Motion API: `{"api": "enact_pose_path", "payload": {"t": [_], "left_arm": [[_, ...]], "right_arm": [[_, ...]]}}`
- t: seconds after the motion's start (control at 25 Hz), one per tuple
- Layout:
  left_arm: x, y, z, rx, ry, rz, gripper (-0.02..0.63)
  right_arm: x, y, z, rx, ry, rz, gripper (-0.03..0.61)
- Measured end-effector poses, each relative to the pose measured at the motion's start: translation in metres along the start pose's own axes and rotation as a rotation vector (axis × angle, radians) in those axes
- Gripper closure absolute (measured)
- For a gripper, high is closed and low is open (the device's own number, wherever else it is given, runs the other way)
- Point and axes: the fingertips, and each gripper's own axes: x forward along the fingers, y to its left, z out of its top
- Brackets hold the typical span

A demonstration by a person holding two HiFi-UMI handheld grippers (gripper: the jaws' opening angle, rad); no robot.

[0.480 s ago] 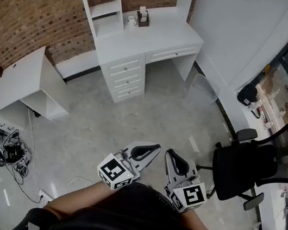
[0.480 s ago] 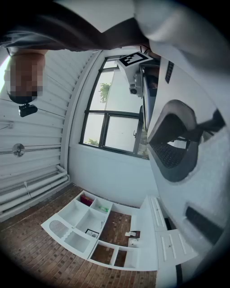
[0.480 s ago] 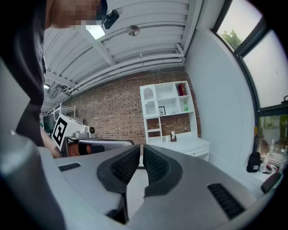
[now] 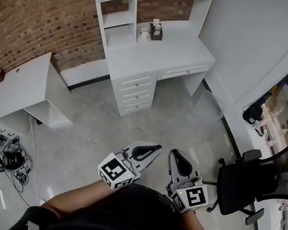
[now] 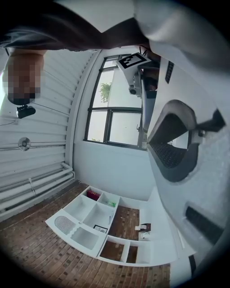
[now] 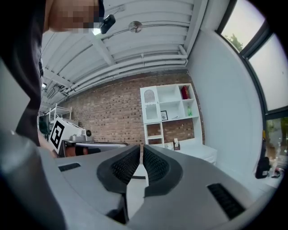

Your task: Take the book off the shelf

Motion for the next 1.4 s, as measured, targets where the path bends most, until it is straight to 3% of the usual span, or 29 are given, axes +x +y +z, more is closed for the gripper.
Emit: {"api": "enact_pose_path", "payload": {"t": [0.24, 0.6, 0.88, 1.4], "left_arm": [[-0.009, 0.051, 0.004, -0.010, -0.005, 0.003, 0.606], [0.028, 0.105, -0.009, -0.032, 0.015, 0.034, 0.606], [0.104, 0.135, -0.006, -0.027, 0.018, 0.060, 0.606], [0.279, 0.166, -0.011, -0.033, 0.018, 0.130, 0.606]], "right_arm": [[0.052, 0.011, 0.002, 0.004, -0.001, 0.012, 0.548], [0.098, -0.027, -0.006, 0.009, 0.002, 0.071, 0.563], [0.132, -0.095, 0.023, 0.020, -0.080, 0.173, 0.563], [0.124, -0.291, 0.014, 0.072, 0.026, 0.118, 0.561]]}}
